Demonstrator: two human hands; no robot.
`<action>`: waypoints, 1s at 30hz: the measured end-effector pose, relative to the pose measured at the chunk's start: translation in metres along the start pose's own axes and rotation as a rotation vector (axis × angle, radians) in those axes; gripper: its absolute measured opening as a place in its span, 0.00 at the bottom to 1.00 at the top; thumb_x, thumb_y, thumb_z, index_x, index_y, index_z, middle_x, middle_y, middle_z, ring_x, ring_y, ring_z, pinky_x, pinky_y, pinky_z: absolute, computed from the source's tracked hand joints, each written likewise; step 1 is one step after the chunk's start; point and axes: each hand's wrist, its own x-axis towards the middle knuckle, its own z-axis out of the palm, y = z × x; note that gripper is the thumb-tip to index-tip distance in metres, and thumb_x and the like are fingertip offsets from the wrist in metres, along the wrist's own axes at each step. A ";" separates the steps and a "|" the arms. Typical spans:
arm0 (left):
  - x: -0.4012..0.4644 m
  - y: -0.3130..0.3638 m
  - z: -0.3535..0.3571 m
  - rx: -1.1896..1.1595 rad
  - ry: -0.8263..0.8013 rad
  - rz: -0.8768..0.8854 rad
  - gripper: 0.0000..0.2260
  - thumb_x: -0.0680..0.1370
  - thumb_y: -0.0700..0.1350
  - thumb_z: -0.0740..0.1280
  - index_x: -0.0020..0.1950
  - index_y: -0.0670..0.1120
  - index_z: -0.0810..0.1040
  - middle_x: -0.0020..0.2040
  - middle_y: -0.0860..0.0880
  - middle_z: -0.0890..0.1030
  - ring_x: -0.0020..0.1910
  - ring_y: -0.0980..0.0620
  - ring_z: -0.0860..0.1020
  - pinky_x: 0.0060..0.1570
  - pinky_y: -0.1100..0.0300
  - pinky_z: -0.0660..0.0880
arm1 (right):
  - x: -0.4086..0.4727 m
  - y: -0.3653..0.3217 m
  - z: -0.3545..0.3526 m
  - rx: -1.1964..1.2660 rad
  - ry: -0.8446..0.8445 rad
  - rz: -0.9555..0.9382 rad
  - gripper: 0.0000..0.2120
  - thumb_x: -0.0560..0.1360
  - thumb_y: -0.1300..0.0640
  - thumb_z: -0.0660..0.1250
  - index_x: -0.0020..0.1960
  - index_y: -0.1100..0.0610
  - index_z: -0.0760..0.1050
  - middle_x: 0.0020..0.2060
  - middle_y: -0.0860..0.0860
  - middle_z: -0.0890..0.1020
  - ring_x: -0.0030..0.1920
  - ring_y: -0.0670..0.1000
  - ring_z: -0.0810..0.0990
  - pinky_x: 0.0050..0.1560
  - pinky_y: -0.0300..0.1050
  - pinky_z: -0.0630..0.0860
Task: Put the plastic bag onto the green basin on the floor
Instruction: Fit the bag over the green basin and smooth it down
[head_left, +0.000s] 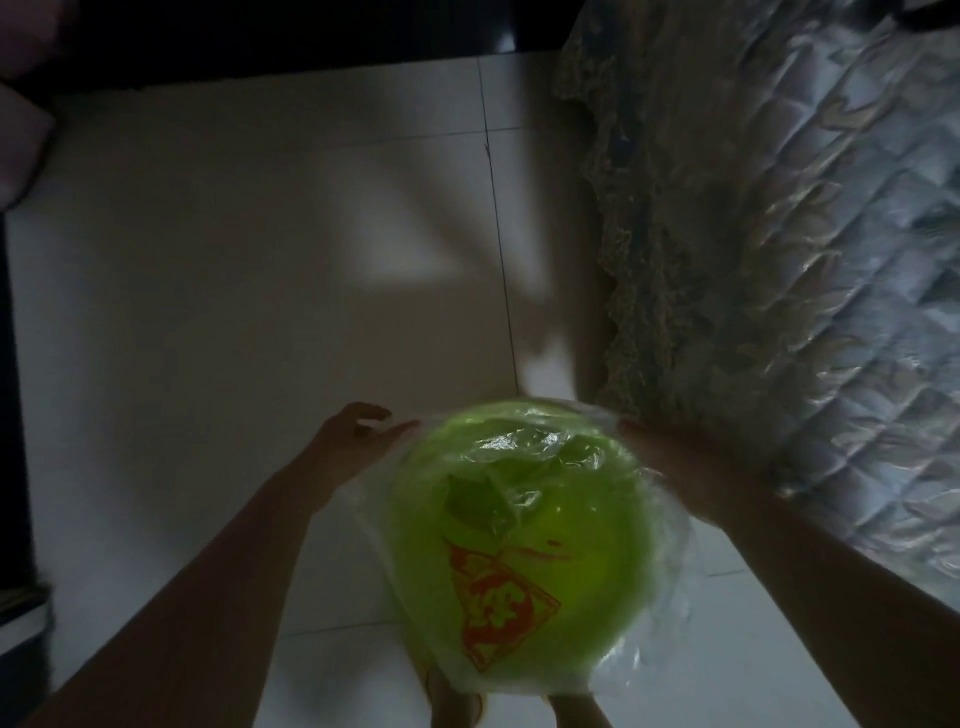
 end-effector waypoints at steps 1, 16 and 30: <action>-0.005 -0.001 -0.003 -0.120 -0.031 0.006 0.16 0.72 0.42 0.72 0.58 0.42 0.76 0.36 0.51 0.82 0.37 0.55 0.79 0.36 0.64 0.71 | -0.006 0.000 0.000 0.064 -0.017 -0.013 0.09 0.70 0.51 0.68 0.44 0.56 0.81 0.34 0.48 0.85 0.39 0.46 0.83 0.37 0.36 0.80; -0.107 -0.042 0.043 1.075 0.048 0.520 0.65 0.46 0.71 0.73 0.76 0.51 0.49 0.76 0.42 0.60 0.73 0.38 0.64 0.65 0.33 0.63 | -0.122 0.092 0.048 -1.064 0.303 -0.415 0.51 0.64 0.46 0.76 0.76 0.54 0.48 0.77 0.56 0.47 0.73 0.62 0.61 0.62 0.57 0.73; -0.071 -0.062 0.019 1.267 0.253 0.454 0.67 0.49 0.65 0.77 0.74 0.49 0.38 0.76 0.49 0.41 0.76 0.44 0.56 0.71 0.36 0.51 | -0.041 0.054 0.044 -1.235 0.222 -0.555 0.56 0.66 0.48 0.74 0.74 0.60 0.35 0.76 0.59 0.39 0.76 0.57 0.52 0.68 0.48 0.71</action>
